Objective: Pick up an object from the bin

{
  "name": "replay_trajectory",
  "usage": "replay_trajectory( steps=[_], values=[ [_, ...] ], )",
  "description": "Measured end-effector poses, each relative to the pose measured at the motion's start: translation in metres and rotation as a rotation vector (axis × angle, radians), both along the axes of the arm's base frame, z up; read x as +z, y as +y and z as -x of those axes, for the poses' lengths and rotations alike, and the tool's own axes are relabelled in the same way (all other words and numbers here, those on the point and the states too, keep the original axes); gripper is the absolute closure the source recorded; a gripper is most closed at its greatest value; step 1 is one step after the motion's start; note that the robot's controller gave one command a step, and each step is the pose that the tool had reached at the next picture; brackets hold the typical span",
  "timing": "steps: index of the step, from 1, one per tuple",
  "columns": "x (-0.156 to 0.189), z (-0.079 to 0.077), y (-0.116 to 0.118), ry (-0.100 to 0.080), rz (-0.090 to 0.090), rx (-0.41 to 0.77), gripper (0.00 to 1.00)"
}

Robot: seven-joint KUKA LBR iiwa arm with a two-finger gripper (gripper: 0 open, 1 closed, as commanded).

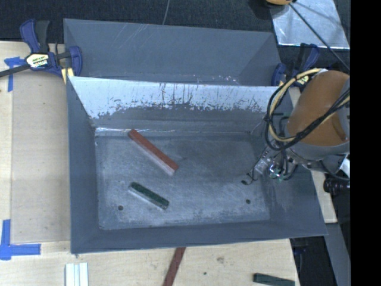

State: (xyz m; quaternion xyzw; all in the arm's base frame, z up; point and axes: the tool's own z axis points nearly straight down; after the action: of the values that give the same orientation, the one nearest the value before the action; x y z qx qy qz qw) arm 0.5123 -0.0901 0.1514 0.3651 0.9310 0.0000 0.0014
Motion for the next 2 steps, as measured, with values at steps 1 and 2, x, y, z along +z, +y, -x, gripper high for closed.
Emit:
replay_trajectory(
  steps=[1, 2],
  values=[
    [0.004, -0.003, 0.035, 0.002, 0.001, 0.187, 1.00],
    [0.010, -0.052, 0.043, -0.001, 0.000, -0.019, 0.00]
  ],
)
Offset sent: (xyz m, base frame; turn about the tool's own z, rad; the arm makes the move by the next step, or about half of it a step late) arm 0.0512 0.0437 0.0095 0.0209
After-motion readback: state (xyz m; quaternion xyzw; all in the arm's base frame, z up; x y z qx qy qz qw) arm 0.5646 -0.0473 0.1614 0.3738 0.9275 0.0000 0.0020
